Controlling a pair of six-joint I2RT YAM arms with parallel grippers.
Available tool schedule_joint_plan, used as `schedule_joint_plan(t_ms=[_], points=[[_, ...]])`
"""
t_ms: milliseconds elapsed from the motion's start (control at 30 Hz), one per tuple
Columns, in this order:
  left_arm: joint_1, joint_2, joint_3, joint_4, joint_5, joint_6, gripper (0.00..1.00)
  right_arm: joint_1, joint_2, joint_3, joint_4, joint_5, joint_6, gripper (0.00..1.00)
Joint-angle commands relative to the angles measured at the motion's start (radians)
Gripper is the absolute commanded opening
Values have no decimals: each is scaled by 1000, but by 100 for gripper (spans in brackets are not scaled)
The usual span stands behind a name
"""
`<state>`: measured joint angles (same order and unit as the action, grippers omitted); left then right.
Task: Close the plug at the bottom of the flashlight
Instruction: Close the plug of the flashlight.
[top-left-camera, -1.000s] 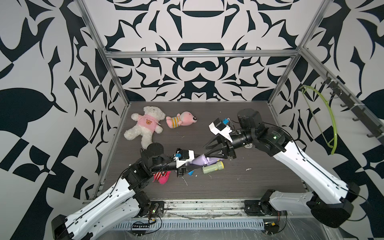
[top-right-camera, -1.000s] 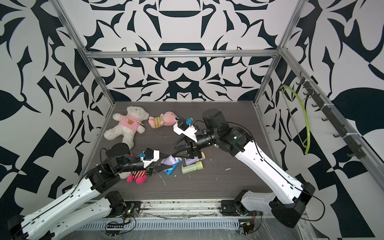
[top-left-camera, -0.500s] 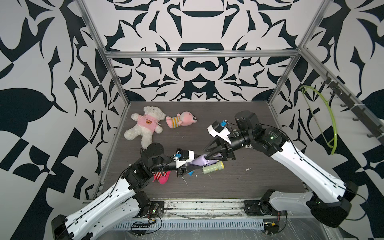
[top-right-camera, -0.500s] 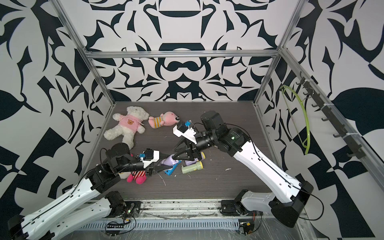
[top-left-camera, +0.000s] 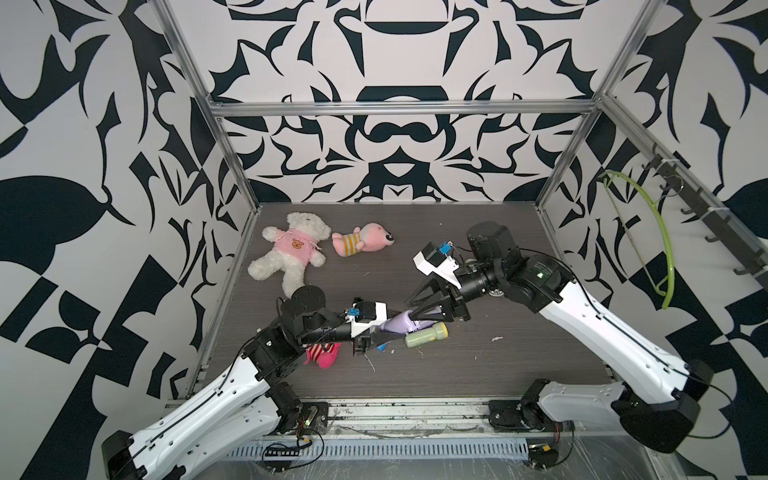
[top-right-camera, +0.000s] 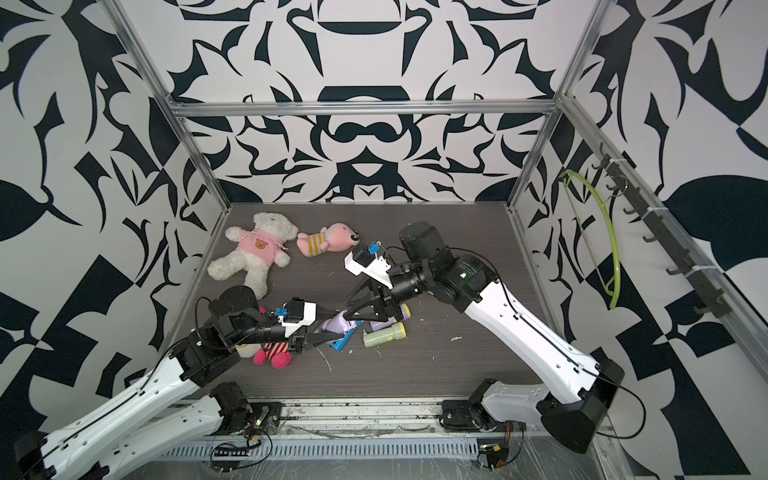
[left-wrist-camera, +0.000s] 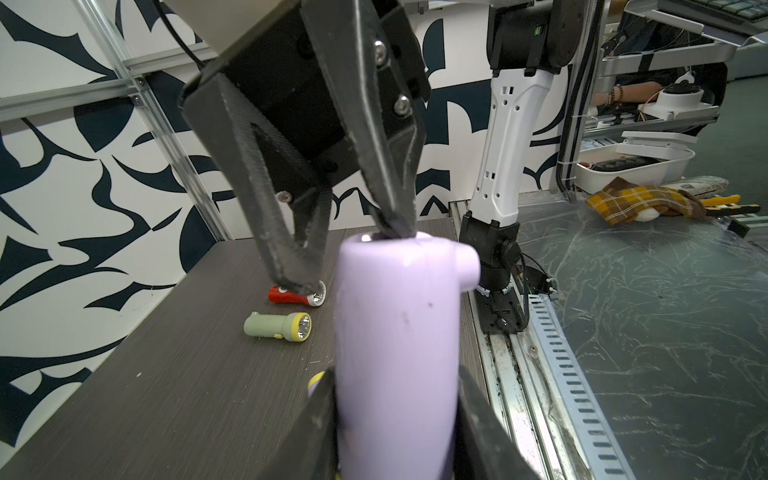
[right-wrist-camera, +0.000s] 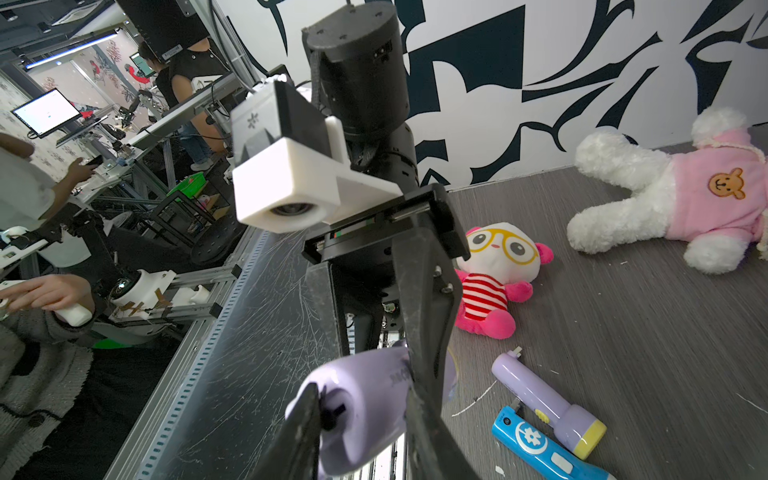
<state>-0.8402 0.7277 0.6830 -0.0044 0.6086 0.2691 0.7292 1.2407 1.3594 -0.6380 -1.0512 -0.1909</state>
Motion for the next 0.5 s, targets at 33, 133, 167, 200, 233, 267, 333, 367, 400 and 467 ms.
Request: schedule_joint_plan(t_ms=[33,133,167,200,233,267,333,367,400,467], points=[[-2,-26,41,43,33,-4,0,5,-7,-6,-5,-9,-34,36],[-2,-28,41,41,35,-4,0,5,-10,-10,-9,-5,-39,36],[-2,-28,40,43,37,-4,0,6,-10,-10,-9,-4,-39,37],[-2,-28,41,43,41,-5,0,5,-9,-11,-9,-7,-39,36],[-2,-27,42,44,46,-5,0,6,-8,-12,-8,-6,-39,36],[-2,-27,44,46,51,-8,0,6,-7,-12,-5,-6,-36,36],[-2,-24,46,46,65,-10,0,5,-6,-11,2,-1,-35,33],[-2,-21,49,45,71,-12,0,5,-6,-12,7,1,-33,32],[-2,-19,53,44,76,-14,0,6,-5,-11,8,1,-34,31],[-2,-17,55,41,85,-16,0,6,-3,-8,9,-1,-36,29]])
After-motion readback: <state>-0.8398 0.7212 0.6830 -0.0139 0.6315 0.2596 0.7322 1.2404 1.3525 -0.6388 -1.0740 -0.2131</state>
